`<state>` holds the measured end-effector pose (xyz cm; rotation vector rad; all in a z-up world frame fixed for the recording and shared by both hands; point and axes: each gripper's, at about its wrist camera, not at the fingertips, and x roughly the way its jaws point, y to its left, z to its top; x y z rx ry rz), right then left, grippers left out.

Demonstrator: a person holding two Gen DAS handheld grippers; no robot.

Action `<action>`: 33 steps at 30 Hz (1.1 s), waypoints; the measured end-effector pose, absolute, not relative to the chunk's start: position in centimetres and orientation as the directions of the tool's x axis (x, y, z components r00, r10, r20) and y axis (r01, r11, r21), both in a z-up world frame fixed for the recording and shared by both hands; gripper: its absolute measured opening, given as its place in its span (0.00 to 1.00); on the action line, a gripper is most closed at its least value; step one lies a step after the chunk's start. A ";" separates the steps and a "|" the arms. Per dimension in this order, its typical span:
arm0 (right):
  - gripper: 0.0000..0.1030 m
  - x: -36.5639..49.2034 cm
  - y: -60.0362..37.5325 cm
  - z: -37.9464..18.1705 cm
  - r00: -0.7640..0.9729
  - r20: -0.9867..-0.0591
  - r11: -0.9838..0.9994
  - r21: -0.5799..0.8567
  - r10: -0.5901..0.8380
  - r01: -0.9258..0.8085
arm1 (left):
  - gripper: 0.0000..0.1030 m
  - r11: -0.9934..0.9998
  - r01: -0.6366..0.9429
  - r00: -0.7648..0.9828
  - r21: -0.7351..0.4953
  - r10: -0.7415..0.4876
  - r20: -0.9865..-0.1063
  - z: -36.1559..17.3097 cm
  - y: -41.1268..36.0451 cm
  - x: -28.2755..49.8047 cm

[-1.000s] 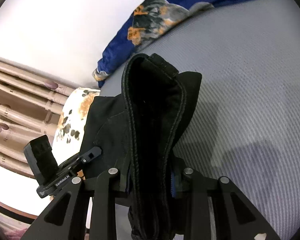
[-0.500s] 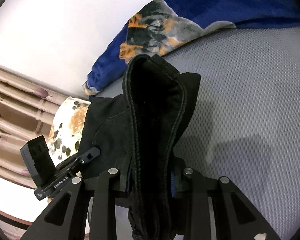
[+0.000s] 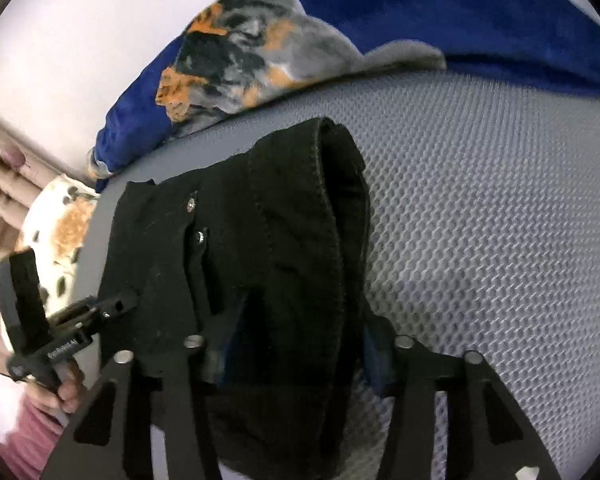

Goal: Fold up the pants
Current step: 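Open the right gripper and withdraw both grippers from the folded trousers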

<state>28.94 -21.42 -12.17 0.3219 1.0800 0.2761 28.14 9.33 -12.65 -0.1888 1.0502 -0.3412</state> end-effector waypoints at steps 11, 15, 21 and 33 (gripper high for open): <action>0.55 26.0 -20.8 -11.1 0.456 -0.851 0.961 0.276 0.261 -0.033 | 0.62 0.992 0.101 0.520 -0.074 -0.116 -0.847 -11.2 7.8 24.7; 0.56 24.1 -21.0 -10.8 0.471 -0.852 0.969 0.247 0.228 -0.021 | 0.62 0.996 0.092 0.550 0.004 -0.047 -0.834 -10.3 7.1 21.9; 0.56 21.9 -20.9 -9.5 0.516 -0.833 0.970 0.242 0.199 0.016 | 0.62 0.996 0.078 0.588 0.037 -0.016 -0.809 -8.1 6.3 18.4; 0.64 15.5 -17.9 -6.0 0.607 -0.784 0.990 0.138 0.126 -0.028 | 0.62 0.996 0.051 0.656 0.074 0.023 -0.755 -4.2 5.4 12.1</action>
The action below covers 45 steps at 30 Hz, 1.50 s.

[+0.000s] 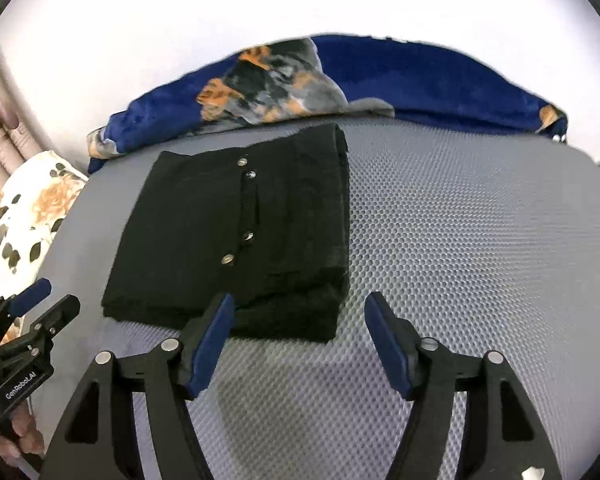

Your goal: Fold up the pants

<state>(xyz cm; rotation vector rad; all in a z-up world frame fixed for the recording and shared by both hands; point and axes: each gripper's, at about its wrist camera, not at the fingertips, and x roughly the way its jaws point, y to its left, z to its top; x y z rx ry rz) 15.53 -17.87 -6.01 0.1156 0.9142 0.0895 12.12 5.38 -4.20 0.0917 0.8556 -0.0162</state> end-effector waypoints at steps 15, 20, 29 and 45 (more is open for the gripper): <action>0.89 8.6 -13.3 -3.7 0.689 -0.723 0.999 0.024 0.041 -0.034 | 0.62 0.997 -0.010 0.673 0.081 0.067 -0.736 -3.2 5.5 6.5; 0.90 7.5 -12.4 -3.3 0.707 -0.705 0.999 0.033 0.047 -0.034 | 0.62 0.997 -0.018 0.673 0.074 0.067 -0.737 -3.1 5.7 5.2; 0.91 6.5 -11.7 -3.2 0.710 -0.702 0.998 0.040 0.057 -0.041 | 0.62 0.997 -0.014 0.681 0.076 0.065 -0.729 -2.6 5.6 4.2; 0.91 6.1 -11.8 -3.9 0.696 -0.715 0.998 0.050 0.061 -0.035 | 0.62 0.995 -0.016 0.679 0.094 0.080 -0.729 -2.6 5.1 3.9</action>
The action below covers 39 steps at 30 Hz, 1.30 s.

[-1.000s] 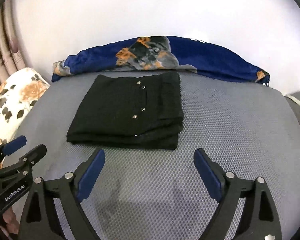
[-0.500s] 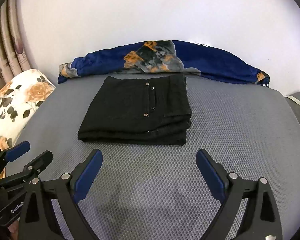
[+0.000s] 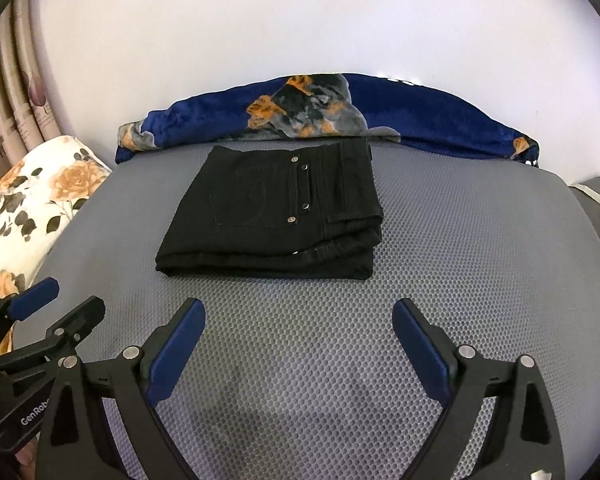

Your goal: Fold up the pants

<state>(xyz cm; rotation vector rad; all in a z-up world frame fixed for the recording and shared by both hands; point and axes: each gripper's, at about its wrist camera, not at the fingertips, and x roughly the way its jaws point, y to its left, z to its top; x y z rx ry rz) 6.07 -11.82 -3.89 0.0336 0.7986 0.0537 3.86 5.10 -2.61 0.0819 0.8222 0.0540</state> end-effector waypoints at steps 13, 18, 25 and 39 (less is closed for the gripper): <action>0.91 6.3 -11.9 -4.4 0.686 -0.725 0.998 0.057 0.059 -0.025 | 0.62 0.995 0.000 0.672 0.101 0.075 -0.737 -3.3 5.1 4.5; 0.91 6.4 -11.9 -4.7 0.679 -0.731 0.998 0.065 0.064 -0.025 | 0.62 0.994 0.005 0.668 0.105 0.075 -0.741 -3.5 5.0 4.7; 0.91 6.6 -12.0 -5.0 0.673 -0.737 0.998 0.065 0.062 -0.021 | 0.62 0.994 0.005 0.665 0.106 0.076 -0.743 -3.7 5.0 4.9; 0.91 6.7 -12.2 -5.3 0.663 -0.746 0.998 0.067 0.064 -0.021 | 0.62 0.993 0.007 0.663 0.114 0.081 -0.745 -3.9 5.0 5.0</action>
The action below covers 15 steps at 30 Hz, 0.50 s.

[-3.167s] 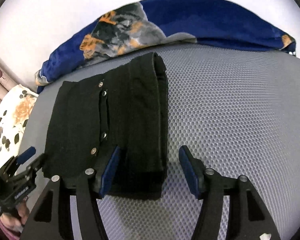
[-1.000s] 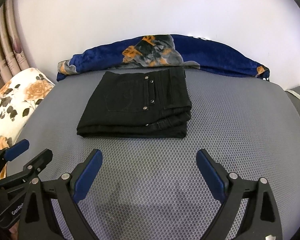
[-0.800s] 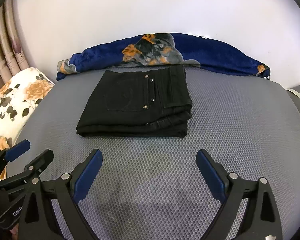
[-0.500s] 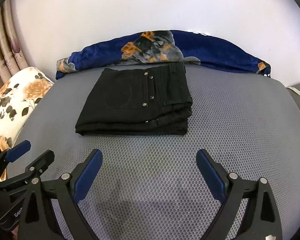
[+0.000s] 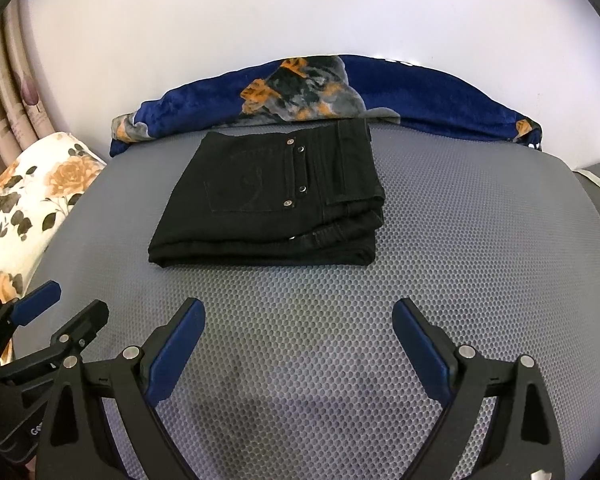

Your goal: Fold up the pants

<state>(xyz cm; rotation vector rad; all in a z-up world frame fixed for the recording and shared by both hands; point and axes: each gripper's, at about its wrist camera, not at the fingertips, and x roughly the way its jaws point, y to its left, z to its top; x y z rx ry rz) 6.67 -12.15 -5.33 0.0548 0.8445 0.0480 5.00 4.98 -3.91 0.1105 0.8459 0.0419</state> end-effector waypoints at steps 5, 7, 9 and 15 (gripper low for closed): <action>0.91 6.7 -12.2 -5.5 0.660 -0.749 0.998 0.067 0.062 -0.018 | 0.62 0.993 0.004 0.662 0.114 0.083 -0.745 -4.0 5.0 5.1; 0.91 6.7 -12.2 -5.5 0.660 -0.749 0.998 0.067 0.063 -0.019 | 0.62 0.993 0.003 0.661 0.114 0.084 -0.745 -4.0 5.1 5.1; 0.91 6.7 -12.2 -5.5 0.659 -0.750 0.998 0.066 0.062 -0.018 | 0.62 0.993 0.003 0.661 0.114 0.084 -0.746 -4.0 5.1 5.1; 0.91 6.7 -12.2 -5.5 0.658 -0.751 0.998 0.066 0.062 -0.020 | 0.62 0.993 0.000 0.660 0.115 0.086 -0.746 -4.1 5.1 5.1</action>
